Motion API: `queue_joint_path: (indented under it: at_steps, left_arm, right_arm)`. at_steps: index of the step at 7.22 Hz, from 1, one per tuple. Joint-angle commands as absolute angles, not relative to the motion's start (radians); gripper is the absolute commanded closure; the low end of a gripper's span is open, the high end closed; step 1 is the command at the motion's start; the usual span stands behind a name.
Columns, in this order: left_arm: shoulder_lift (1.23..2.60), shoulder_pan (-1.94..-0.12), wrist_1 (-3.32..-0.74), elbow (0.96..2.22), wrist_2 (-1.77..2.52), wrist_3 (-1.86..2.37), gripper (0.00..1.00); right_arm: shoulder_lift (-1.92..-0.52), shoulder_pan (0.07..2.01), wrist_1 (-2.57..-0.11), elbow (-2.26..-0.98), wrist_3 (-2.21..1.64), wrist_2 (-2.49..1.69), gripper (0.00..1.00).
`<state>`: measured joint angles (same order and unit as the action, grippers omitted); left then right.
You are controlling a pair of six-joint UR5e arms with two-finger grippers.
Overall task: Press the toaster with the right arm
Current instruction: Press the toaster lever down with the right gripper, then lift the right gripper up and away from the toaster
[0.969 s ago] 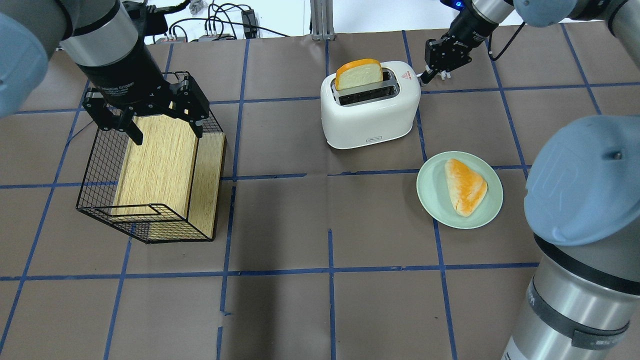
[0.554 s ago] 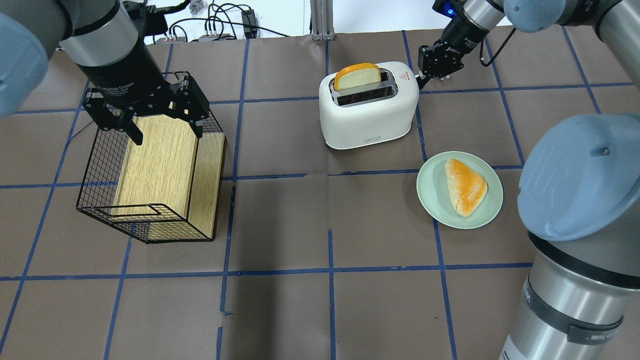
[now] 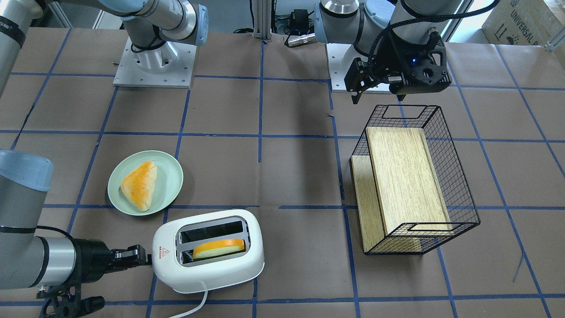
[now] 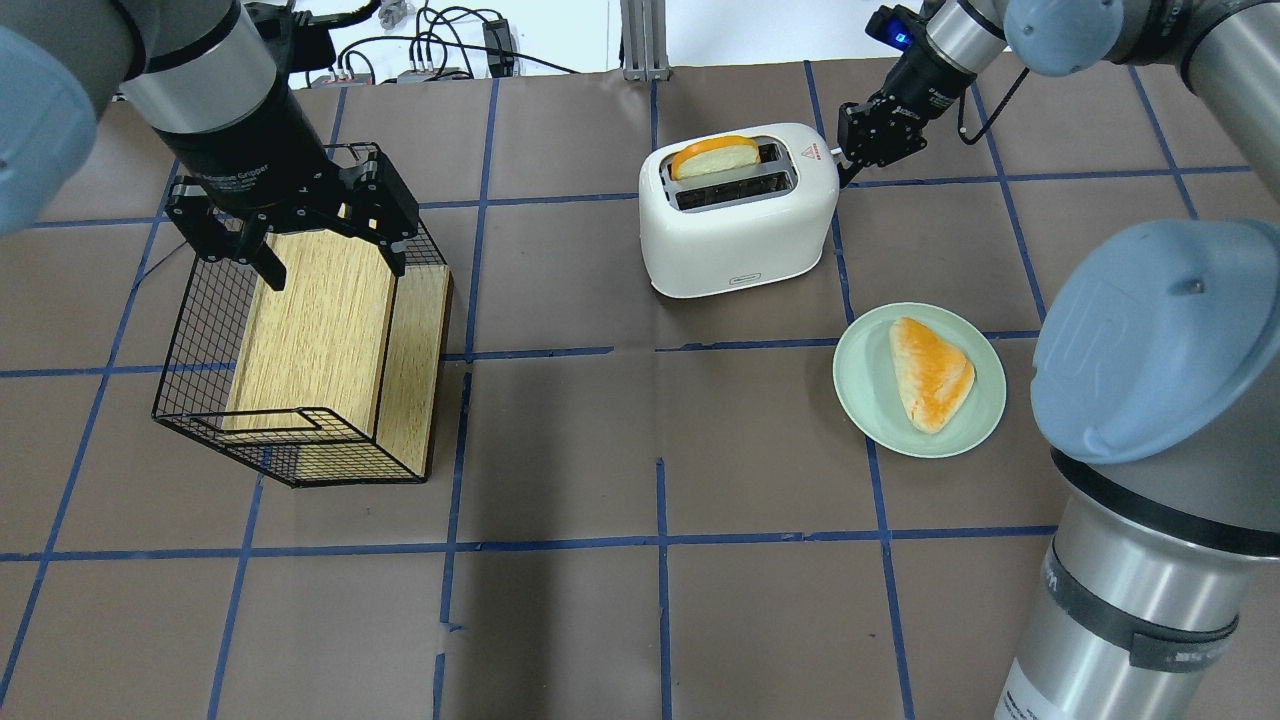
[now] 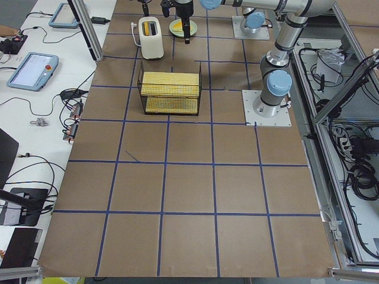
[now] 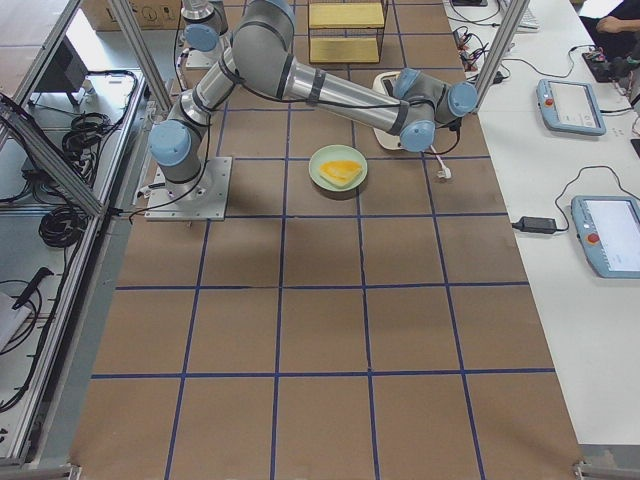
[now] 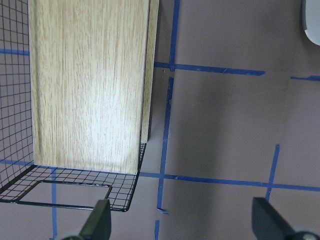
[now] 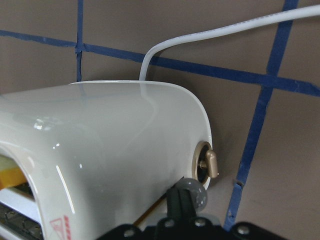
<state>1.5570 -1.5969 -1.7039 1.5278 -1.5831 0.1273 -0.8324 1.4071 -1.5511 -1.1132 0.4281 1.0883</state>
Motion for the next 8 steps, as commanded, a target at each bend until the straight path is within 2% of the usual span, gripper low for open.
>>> queue_joint_path:
  at_steps: [1,3,4,5,6,8]
  left_arm:
    - [1.557,-1.597,-1.703,1.528,-1.583,0.127,0.00]
    - [1.557,-1.597,-1.703,1.528,-1.583,0.127,0.00]
    - [1.557,-1.597,-1.703,1.528,-1.583,0.127,0.00]
    - [1.557,-1.597,-1.704,1.528,-1.583,0.127,0.00]
    - [1.557,-1.597,-1.704,1.528,-1.583,0.127,0.00]
    - [1.557,-1.597,-1.704,1.526,-1.583,0.127,0.00]
  right_arm:
    - [-0.821,1.405,-1.557,-1.111,0.430,1.089,0.97]
    - [-0.822,1.407,-1.560,-1.111,0.428,1.089,0.97]
    - [-0.839,1.411,-1.563,-1.108,0.414,1.104,0.89]
    - [-0.869,1.416,-1.563,-1.074,0.390,1.167,0.34]
    - [-0.912,1.430,-1.554,-1.013,0.355,1.345,0.00]
    - [-0.989,1.485,-1.549,-0.965,0.367,1.579,0.00]
